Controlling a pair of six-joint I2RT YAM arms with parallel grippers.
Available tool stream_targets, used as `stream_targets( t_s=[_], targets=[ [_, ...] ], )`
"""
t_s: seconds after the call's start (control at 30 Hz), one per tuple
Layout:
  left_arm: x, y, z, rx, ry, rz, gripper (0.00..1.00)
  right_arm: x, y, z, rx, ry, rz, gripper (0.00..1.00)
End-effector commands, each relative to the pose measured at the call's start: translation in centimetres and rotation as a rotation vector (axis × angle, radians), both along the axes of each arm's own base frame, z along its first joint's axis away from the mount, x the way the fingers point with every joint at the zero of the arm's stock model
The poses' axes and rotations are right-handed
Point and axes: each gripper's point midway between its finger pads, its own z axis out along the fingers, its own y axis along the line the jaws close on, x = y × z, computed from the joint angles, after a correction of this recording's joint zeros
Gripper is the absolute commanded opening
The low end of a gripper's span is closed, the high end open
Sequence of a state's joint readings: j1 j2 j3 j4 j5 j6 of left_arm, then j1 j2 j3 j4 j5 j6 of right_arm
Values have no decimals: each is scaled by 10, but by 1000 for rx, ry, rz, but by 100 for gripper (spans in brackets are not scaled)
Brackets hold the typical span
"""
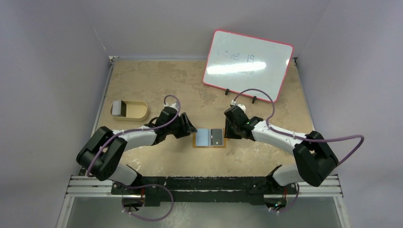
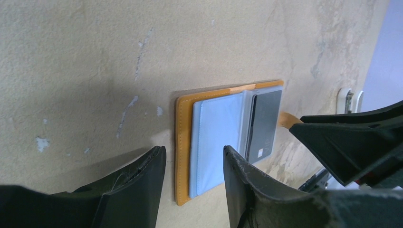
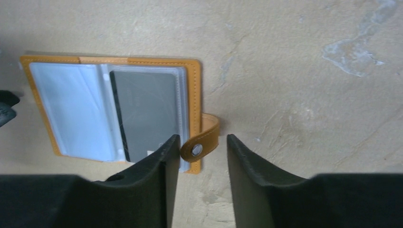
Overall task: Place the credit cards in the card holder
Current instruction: Close the card holder at the center of the board.
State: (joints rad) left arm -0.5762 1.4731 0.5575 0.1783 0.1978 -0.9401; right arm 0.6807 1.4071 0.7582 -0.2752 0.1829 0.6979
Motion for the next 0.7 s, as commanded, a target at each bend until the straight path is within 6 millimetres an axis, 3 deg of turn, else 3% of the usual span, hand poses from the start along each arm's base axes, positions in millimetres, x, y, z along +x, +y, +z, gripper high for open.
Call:
stream_targets(
  t_s=[0.0,0.13,0.37,0.67],
  targets=[
    [9,-13,17,-97,-43,2,47,-1,-14,-4,-50,-12,-56,32],
    [9,-25,25,-184,-40,-14,46,-4,-11,-14,-29,9,-60,20],
    [8,-38,38,-293,-39,-33,46,-8,-9,-24,-7,21,-67,8],
    [17,5,6,67,-82,-9,48,-11,-7,-28,10,28,-52,2]
  ],
)
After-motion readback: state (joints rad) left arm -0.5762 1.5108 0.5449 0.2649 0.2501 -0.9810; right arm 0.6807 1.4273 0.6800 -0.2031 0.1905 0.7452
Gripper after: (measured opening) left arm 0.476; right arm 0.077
